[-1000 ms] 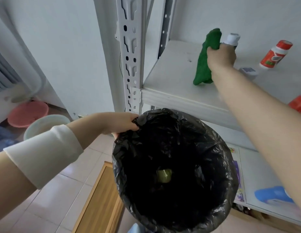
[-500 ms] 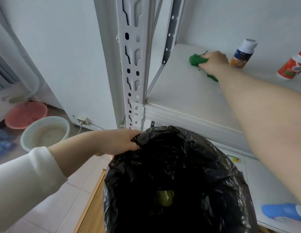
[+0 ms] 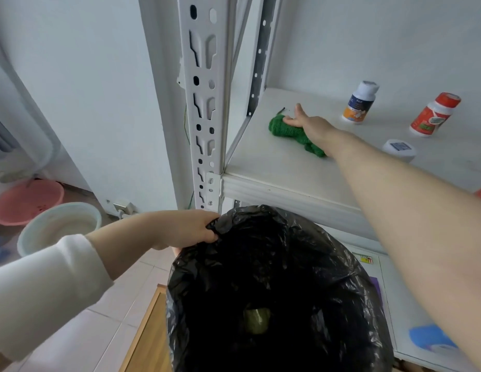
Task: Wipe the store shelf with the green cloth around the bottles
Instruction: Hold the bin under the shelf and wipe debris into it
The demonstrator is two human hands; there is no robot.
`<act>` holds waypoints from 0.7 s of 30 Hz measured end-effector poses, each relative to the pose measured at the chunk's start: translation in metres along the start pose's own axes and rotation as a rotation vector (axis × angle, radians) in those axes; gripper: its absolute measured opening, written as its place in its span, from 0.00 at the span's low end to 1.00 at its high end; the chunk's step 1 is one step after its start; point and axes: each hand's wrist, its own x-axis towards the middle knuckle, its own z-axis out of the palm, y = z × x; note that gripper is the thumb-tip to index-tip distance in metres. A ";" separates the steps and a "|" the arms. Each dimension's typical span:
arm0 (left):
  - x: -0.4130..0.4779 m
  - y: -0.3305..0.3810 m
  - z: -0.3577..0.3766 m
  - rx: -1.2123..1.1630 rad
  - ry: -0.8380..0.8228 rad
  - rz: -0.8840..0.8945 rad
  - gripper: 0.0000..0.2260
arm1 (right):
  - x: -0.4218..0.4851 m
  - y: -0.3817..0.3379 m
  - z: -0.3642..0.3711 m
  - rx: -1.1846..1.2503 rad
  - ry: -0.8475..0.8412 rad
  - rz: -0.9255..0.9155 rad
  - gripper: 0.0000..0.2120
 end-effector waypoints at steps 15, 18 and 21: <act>-0.007 0.004 0.010 -0.124 -0.008 -0.017 0.11 | -0.108 0.020 0.026 -0.255 -0.073 -0.322 0.18; -0.007 0.005 0.012 -0.153 -0.007 -0.026 0.13 | -0.124 0.022 0.036 -0.258 0.158 -0.358 0.15; -0.007 0.005 0.011 -0.168 -0.007 -0.021 0.13 | -0.134 0.022 0.047 -0.210 0.342 -0.388 0.11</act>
